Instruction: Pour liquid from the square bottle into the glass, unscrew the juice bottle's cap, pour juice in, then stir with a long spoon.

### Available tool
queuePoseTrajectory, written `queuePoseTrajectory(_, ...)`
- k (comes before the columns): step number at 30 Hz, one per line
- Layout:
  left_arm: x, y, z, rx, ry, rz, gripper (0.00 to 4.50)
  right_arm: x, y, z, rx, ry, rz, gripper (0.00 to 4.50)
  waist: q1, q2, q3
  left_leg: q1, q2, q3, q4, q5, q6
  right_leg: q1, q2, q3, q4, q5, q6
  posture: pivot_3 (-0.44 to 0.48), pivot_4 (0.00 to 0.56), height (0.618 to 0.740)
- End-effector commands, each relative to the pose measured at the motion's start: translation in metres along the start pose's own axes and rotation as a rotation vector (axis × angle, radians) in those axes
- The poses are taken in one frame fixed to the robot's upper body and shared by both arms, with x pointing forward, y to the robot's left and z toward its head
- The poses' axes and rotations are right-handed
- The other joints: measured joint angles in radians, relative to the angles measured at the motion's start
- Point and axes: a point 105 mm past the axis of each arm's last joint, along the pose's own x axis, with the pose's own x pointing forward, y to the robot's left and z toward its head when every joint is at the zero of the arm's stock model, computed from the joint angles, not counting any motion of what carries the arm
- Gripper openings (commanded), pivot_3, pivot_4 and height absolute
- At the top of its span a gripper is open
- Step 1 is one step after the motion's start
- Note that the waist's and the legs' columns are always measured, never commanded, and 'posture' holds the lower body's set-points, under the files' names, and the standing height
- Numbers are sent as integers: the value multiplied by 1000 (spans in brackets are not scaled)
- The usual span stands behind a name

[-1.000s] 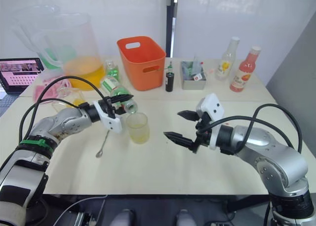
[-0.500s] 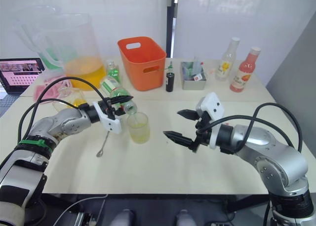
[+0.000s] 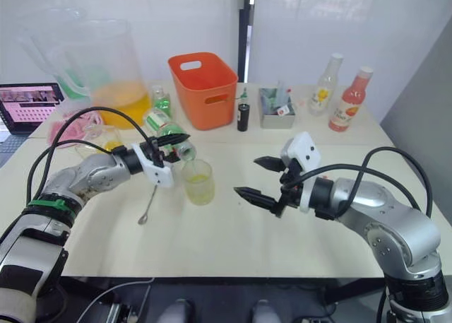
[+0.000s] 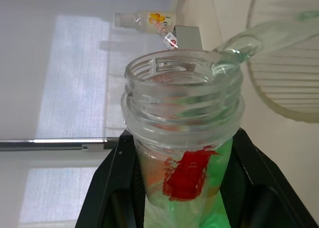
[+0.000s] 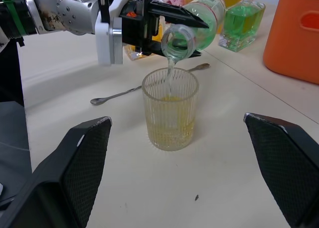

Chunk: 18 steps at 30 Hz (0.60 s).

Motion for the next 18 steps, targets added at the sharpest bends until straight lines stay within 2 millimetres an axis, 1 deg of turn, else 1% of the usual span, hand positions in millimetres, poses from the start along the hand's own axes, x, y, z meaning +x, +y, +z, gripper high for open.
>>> queuePoseTrajectory(1, 0, 46, 1, -136, -6, 163, 1399, -2, 0, 13, -51, -41, 1, 4500, -1, 0, 0, 0, 0, 0, 0, 0, 0, 0, 0, 0, 0, 0, 0, 0, 150, 703)
queuePoseTrajectory(2, 0, 49, 2, -176, -12, 171, 1399, -2, 0, 13, -52, -41, 2, 4500, -1, 0, 0, 0, 0, 0, 0, 0, 0, 0, 0, 0, 0, 0, 0, 0, 150, 703)
queuePoseTrajectory(6, -4, 64, 2, -490, -16, 220, 1399, -1, -1, 13, -50, -41, 10, 4500, -3, 0, 0, 0, 0, 0, 0, 0, 0, 0, 0, 0, 0, 1, -1, 0, 150, 703)
queuePoseTrajectory(8, -8, 71, -1, -609, -4, 251, 1399, -1, -1, 13, -49, -42, 14, 4500, -4, 0, 0, 0, 0, 0, 0, 0, 0, 0, 0, 0, 1, 1, -1, 0, 150, 703)
queuePoseTrajectory(12, -14, 81, -5, -751, 19, 292, 1399, 0, -2, 13, -48, -42, 18, 4500, -7, 0, 0, 0, 0, -1, 1, 0, 0, 0, 0, 0, 1, 1, -1, 0, 150, 703)
queuePoseTrajectory(15, -30, 93, -6, -914, 7, 347, 1399, 2, -7, 14, -49, -68, 16, 4500, -9, 0, 0, 0, 0, -1, 1, 0, 0, 0, 1, 0, 1, 1, -1, 0, 150, 703)
queuePoseTrajectory(18, -43, 96, -5, -974, 19, 353, 1399, 3, -10, 16, -50, -95, 16, 4500, -9, 0, 0, 0, 0, -1, 1, 0, 0, 1, 1, 0, 1, 1, -1, 0, 150, 703)
